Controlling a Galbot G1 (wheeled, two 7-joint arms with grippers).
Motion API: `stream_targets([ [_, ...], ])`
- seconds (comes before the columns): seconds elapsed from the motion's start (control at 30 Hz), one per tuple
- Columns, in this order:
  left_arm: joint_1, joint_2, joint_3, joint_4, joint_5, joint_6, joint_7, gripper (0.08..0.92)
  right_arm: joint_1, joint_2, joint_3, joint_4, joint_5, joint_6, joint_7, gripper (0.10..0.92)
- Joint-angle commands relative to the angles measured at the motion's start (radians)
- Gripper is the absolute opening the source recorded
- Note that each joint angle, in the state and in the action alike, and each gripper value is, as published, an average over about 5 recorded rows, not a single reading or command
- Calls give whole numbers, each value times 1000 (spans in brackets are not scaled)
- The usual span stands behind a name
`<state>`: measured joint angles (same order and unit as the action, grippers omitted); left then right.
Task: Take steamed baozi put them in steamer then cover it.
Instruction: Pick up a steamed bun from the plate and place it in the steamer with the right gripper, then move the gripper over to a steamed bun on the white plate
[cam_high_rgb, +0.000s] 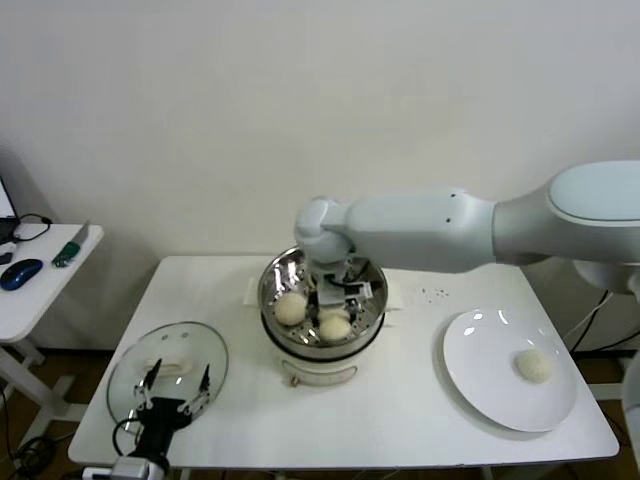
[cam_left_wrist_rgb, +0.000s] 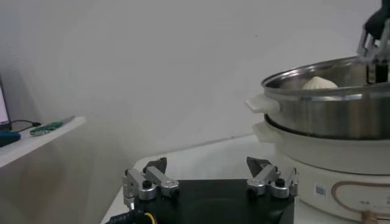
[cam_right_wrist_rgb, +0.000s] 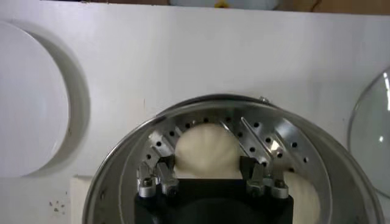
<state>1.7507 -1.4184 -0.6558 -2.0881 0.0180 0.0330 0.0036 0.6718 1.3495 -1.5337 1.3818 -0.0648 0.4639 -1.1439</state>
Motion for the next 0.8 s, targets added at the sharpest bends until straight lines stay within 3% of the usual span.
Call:
stream_targets([
  [0.03,-4,1,-1,2,-3,3,-1,823,-30,22,-17,5,-19,8,5,691],
  [0.33,-12,4,-2,4,-4,7,-3,823,-18,11,16,-14,-49,22,4,815],
  [0.57,-13,12,-2,1,-3,9,-3,823,52,-36,29,-59,-24,2,35,823],
  [0.8,-8,35,10,-30,11,13,-9,823,173,-183,-92,-153,262,-270,190,823],
])
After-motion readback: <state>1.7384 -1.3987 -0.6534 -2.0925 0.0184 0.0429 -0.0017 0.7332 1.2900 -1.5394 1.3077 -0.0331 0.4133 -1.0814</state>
